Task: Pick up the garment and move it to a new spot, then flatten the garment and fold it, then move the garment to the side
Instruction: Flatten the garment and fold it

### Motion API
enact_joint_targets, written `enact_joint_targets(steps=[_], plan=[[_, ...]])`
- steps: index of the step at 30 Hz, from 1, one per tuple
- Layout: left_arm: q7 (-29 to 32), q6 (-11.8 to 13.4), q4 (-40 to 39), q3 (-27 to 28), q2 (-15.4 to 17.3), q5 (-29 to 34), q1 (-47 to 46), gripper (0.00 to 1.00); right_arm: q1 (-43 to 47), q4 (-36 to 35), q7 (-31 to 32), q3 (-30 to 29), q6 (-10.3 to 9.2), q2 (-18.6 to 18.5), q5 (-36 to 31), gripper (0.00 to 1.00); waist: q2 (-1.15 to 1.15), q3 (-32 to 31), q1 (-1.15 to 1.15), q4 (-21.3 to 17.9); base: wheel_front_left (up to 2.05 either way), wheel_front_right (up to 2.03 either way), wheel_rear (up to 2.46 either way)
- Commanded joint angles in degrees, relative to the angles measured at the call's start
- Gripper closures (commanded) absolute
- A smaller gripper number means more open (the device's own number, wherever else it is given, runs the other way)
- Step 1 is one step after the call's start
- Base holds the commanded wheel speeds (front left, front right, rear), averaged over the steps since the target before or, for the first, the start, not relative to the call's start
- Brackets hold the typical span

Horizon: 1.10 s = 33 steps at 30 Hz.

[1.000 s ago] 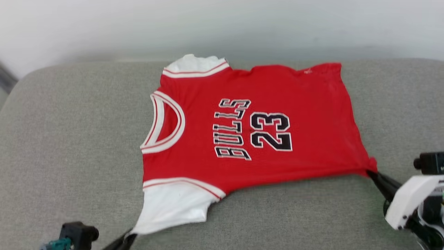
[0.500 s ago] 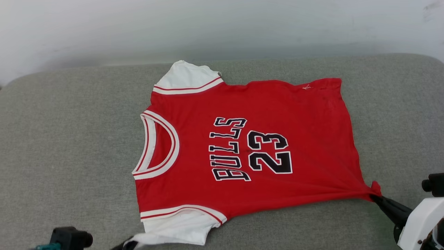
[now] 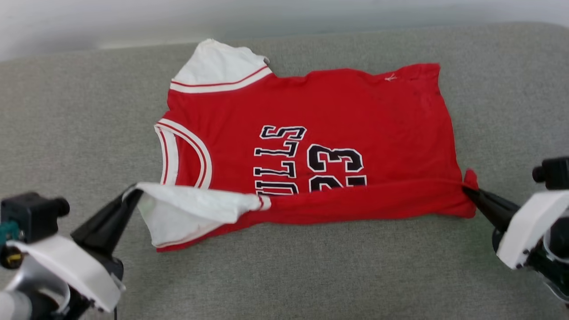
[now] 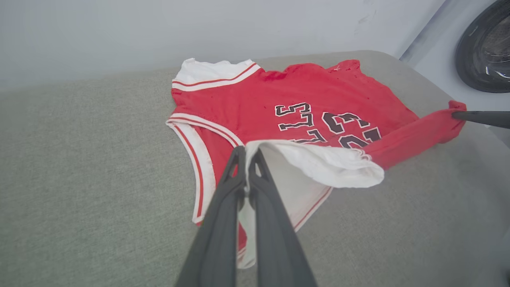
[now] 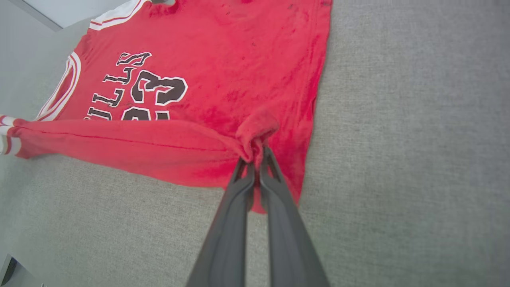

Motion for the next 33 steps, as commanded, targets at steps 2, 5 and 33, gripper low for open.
enact_joint_targets(steps=[2, 5, 33], plan=[[1.0, -0.4, 2.4, -0.3, -0.2, 0.8, -4.1, 1.0, -3.2, 1.0, 1.5, -0.2, -0.04, 1.7, -2.2, 1.0, 0.0, 2.5, 0.0, -0.7, 0.0, 0.0, 0.0], [2.5, -1.0, 5.3, -1.5, -0.4, 1.8, -8.1, 1.0, -6.0, 2.8, 2.9, -0.2, -0.04, 3.1, -4.4, 1.0, 0.0, 4.0, 0.0, -0.9, 0.0, 0.0, 0.0], [-6.1, 6.2, 25.8, -7.9, -13.2, 10.2, -14.5, 0.0, -9.0, 9.4, 1.4, 3.5, -0.03, 7.2, -25.4, 0.0, 0.0, -1.0, 0.0, -0.9, 0.0, 0.0, 0.0]])
